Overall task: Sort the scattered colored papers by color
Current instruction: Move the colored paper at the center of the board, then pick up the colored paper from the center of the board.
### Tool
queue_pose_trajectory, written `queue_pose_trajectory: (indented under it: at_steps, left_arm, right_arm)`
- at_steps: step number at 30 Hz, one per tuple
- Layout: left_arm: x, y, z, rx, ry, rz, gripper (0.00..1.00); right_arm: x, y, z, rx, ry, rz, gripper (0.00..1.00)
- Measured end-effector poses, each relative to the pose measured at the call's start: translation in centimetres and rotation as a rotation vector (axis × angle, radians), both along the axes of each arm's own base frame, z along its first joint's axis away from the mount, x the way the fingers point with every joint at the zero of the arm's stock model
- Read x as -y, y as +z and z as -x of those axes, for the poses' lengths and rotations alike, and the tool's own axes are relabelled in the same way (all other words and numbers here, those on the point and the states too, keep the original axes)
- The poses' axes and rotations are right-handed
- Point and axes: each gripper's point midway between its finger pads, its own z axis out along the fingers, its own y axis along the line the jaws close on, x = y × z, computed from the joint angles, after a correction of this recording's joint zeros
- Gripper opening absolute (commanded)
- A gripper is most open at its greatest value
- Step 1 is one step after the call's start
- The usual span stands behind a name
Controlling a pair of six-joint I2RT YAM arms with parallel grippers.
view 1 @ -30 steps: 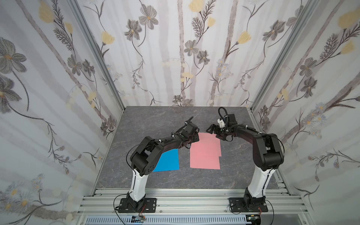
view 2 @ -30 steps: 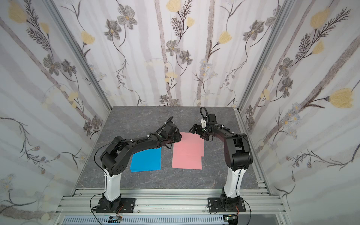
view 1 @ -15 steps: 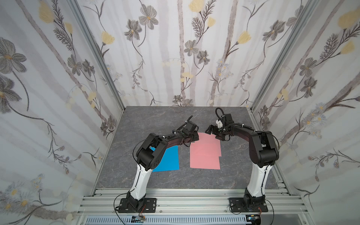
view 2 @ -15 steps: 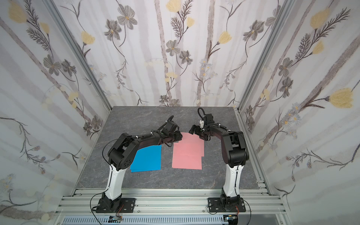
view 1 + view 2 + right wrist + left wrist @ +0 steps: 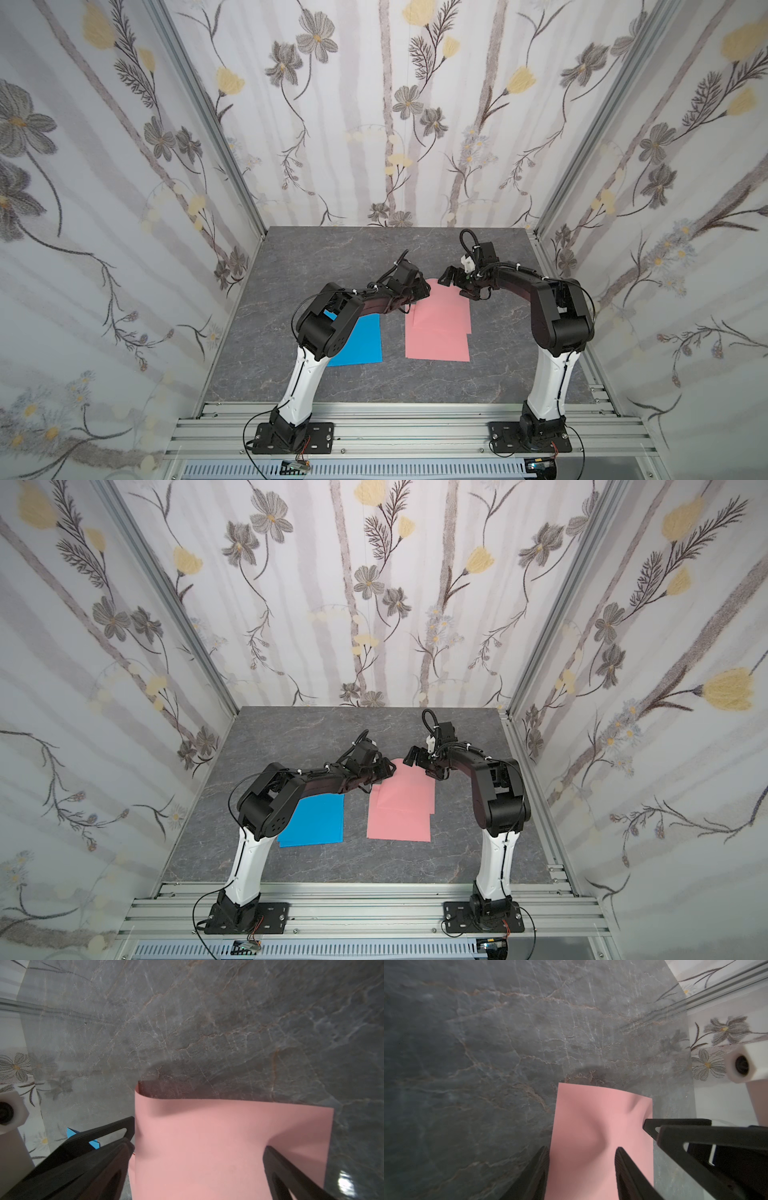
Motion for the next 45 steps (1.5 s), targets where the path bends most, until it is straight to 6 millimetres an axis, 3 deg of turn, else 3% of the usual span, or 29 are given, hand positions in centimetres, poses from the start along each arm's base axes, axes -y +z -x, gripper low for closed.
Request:
queue_pose_trajectory:
  at_steps: [5, 11, 19, 24, 27, 33, 37, 41, 45]
  left_arm:
    - [0.9, 0.0, 1.6, -0.022, 0.013, 0.141, 0.54]
    - [2.2, 0.3, 5.7, -0.097, 0.007, 0.257, 0.54]
    - [4.0, 0.9, 8.6, -0.191, -0.01, 0.26, 0.54]
    - [4.5, 0.9, 8.0, -0.228, -0.007, 0.207, 0.43]
    - [4.4, 0.6, 7.6, -0.23, -0.004, 0.15, 0.25]
    - [4.2, 1.4, 6.2, -0.189, -0.018, 0.046, 0.07]
    - [3.9, 1.5, 5.6, -0.168, -0.026, -0.009, 0.0]
    - [4.1, 2.1, 5.1, -0.153, -0.041, -0.037, 0.0]
    - [4.3, 3.1, 4.7, -0.131, -0.057, -0.061, 0.0]
  right_arm:
    - [0.0, -0.1, 0.0, -0.002, 0.001, 0.0, 1.0]
    - [-0.1, -0.1, -0.1, -0.003, 0.002, 0.0, 1.0]
    - [-0.2, -0.1, -0.3, 0.001, 0.004, 0.0, 1.0]
    - [-0.2, 0.1, -0.3, 0.006, 0.009, 0.002, 1.0]
    - [-0.3, 0.1, -0.3, 0.009, 0.014, 0.004, 1.0]
    - [-0.3, 0.1, -0.2, 0.01, 0.02, 0.007, 1.0]
    - [-0.3, 0.2, -0.2, 0.013, 0.021, 0.007, 1.0]
    - [-0.3, 0.6, 0.1, 0.016, 0.027, 0.013, 1.0]
    - [-0.1, 3.4, 0.5, 0.056, 0.033, 0.011, 1.0]
